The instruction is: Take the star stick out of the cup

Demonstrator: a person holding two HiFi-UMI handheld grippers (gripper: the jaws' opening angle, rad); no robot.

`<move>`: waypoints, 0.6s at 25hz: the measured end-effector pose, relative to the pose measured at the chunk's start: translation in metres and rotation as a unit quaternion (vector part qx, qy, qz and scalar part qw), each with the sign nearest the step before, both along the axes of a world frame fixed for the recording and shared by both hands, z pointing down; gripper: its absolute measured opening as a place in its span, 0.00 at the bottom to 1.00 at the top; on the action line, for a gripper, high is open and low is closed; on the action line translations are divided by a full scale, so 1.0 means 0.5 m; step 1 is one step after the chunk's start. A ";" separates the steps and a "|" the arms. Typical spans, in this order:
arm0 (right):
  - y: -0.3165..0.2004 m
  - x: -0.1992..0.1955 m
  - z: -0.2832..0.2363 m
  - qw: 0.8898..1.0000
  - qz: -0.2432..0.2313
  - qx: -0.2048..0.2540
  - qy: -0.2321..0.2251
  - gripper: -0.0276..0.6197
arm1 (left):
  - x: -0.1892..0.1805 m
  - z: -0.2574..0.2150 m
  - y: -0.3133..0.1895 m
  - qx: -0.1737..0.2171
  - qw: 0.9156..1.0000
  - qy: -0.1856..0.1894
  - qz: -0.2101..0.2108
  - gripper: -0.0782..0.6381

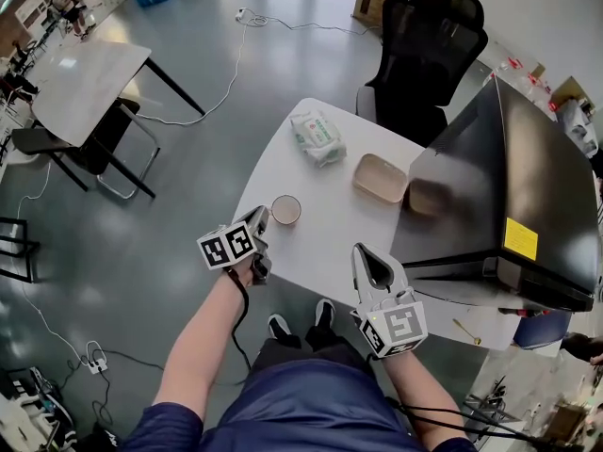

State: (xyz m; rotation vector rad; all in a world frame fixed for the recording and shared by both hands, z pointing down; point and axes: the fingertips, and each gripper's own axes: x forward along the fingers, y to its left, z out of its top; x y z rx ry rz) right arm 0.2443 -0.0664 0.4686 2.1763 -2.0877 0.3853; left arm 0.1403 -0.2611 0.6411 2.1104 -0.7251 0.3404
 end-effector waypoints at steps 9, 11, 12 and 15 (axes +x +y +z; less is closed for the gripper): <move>-0.023 -0.008 -0.005 1.000 -0.025 0.012 -0.010 0.05 | -0.039 -0.080 0.004 0.017 0.999 0.035 -0.032 0.12; -0.031 -0.015 -0.004 0.999 -0.034 0.016 -0.013 0.05 | -0.051 -0.111 0.007 0.026 0.998 0.050 -0.043 0.12; -0.035 -0.019 -0.005 0.999 -0.040 0.017 -0.014 0.05 | -0.058 -0.126 0.006 0.032 0.997 0.055 -0.049 0.12; -0.046 -0.034 -0.009 0.998 -0.061 0.017 -0.011 0.05 | -0.083 -0.162 0.008 0.046 0.994 0.066 -0.068 0.12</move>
